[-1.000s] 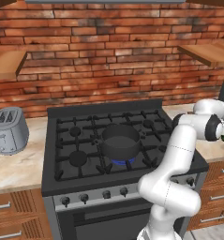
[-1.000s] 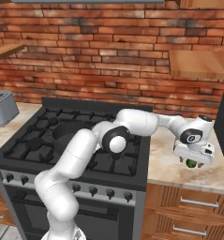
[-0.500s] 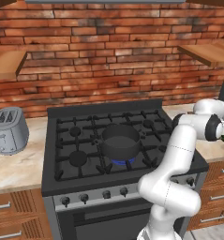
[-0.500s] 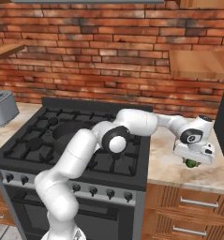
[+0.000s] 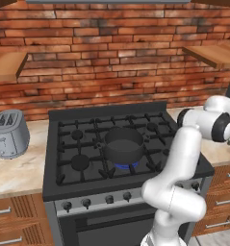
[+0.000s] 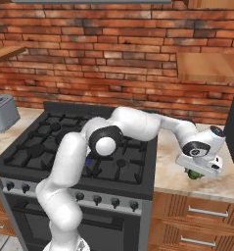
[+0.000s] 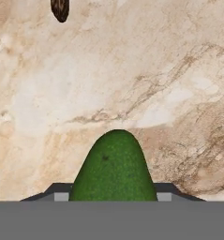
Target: Put the avocado and broccoli in the pot. Retrieve the spatula and lightly stir the vegetables in the pot.
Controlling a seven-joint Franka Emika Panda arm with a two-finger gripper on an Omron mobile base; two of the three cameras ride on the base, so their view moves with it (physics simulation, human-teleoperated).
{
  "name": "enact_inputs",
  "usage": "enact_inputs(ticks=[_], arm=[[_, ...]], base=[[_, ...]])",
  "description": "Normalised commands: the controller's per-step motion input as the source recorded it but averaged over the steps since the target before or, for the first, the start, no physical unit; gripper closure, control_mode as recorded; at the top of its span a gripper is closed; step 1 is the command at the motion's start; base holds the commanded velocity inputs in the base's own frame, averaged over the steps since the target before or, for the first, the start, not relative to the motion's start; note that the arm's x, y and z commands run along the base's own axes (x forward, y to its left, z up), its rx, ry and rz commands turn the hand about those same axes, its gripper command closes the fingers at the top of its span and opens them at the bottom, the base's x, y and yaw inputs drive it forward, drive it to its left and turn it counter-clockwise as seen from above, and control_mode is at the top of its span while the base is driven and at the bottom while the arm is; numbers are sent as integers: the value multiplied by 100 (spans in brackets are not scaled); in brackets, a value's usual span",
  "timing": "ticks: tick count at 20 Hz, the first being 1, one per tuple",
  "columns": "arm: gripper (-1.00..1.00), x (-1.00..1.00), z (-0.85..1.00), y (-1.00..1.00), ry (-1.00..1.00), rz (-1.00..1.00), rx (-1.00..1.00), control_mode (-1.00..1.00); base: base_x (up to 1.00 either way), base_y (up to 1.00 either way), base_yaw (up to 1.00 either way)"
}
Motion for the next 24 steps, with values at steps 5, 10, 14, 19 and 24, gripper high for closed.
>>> enact_inputs(ticks=[5, 10, 14, 19, 24], arm=[[100, -67, 55, 100, -18, 3, -17, -100], [100, -39, 88, 99, -9, 7, -25, -100], [100, -25, 96, 100, -3, 8, -26, -100], [100, -5, 96, 100, -1, 10, -22, -100], [100, 0, 56, 100, 0, 7, -10, -100]], base=[[0, 0, 0], [0, 0, 0], [0, 0, 0], [0, 0, 0], [0, 0, 0]])
